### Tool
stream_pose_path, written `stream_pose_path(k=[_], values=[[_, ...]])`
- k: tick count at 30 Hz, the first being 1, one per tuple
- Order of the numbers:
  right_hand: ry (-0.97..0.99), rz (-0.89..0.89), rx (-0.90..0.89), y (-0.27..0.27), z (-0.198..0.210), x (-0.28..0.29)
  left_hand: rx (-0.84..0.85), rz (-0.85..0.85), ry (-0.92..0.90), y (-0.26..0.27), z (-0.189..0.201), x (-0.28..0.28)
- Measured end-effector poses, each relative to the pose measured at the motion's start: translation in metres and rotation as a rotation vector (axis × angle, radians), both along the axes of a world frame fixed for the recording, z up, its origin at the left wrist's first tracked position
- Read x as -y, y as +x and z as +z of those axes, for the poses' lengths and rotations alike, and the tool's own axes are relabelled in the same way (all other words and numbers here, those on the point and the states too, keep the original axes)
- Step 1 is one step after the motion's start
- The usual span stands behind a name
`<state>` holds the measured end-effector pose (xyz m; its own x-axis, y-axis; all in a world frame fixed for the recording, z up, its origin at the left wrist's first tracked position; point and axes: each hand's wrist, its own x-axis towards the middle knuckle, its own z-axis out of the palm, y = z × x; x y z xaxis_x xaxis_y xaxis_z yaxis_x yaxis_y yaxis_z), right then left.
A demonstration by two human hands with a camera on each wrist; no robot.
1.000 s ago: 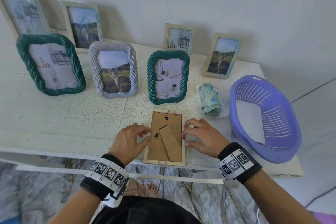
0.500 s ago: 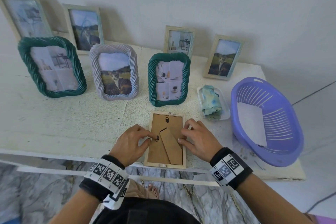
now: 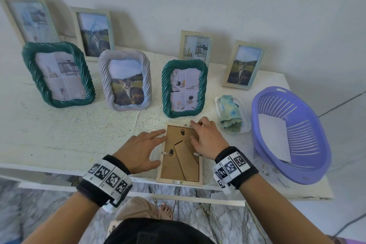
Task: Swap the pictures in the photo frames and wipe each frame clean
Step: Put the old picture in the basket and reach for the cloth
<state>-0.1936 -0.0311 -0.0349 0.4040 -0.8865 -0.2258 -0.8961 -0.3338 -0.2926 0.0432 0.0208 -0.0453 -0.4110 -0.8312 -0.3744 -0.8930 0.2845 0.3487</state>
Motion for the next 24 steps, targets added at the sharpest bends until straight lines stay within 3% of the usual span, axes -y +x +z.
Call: stream_pose_path(k=[5,18,24], values=[[0.047,-0.049,0.041,0.002,0.000,-0.001,0.069,-0.031,-0.019,0.000,0.002,0.004],[0.193,-0.066,0.186,-0.011,0.001,-0.008,0.014,0.001,0.002,0.000,0.009,0.000],[0.284,-0.019,0.206,-0.013,0.013,-0.053,0.030,-0.028,0.008,0.003,-0.003,-0.005]])
